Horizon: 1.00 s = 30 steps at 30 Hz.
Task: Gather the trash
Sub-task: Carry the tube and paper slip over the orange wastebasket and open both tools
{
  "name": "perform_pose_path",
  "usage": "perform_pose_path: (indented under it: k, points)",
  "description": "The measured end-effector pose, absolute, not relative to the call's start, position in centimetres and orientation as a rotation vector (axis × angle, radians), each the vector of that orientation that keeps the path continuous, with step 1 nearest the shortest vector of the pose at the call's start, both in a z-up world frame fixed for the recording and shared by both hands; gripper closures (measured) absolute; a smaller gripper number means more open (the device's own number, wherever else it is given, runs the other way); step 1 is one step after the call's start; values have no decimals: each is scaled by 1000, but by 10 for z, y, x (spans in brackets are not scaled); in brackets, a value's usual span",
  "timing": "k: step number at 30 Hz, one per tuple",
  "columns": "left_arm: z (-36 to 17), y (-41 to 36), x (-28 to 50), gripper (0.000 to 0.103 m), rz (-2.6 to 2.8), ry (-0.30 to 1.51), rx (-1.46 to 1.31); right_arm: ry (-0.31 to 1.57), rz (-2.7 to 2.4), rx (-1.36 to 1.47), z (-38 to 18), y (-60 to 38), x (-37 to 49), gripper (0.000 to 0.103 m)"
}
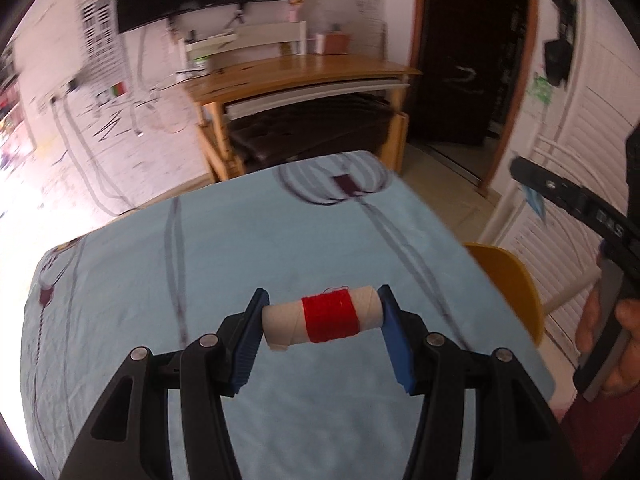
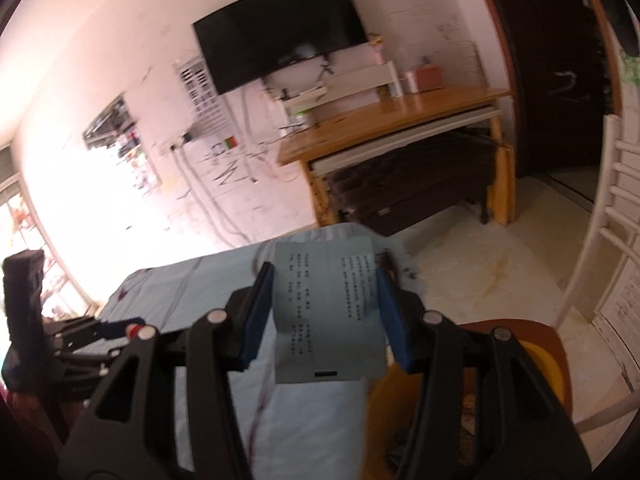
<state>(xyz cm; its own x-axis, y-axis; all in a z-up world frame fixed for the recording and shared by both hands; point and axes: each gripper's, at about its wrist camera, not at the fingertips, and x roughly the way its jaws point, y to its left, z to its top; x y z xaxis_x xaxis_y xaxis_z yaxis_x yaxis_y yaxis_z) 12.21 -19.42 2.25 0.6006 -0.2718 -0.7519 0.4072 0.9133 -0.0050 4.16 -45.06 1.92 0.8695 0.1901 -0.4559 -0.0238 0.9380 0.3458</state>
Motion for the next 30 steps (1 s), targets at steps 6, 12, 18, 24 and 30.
perform_pose_path:
  k: [6,12,18,24,30]
  points:
    - [17,-234,112,52,-465,849,238,537,-17,346,7,-484,41,54]
    - [12,-265,103,52,-511,852,281,610,-106,339,-13,-510,44,54]
    - [9,-288,102,52,-550,869,297,649,-145,352,-27,-522,44,51]
    - [6,-309,105,52,-594,885,290,611,-138,384,-23,-530,40,43]
    - [-8,-350,119,52,-614,897,298,542,-155,423,-7,-541,22,38]
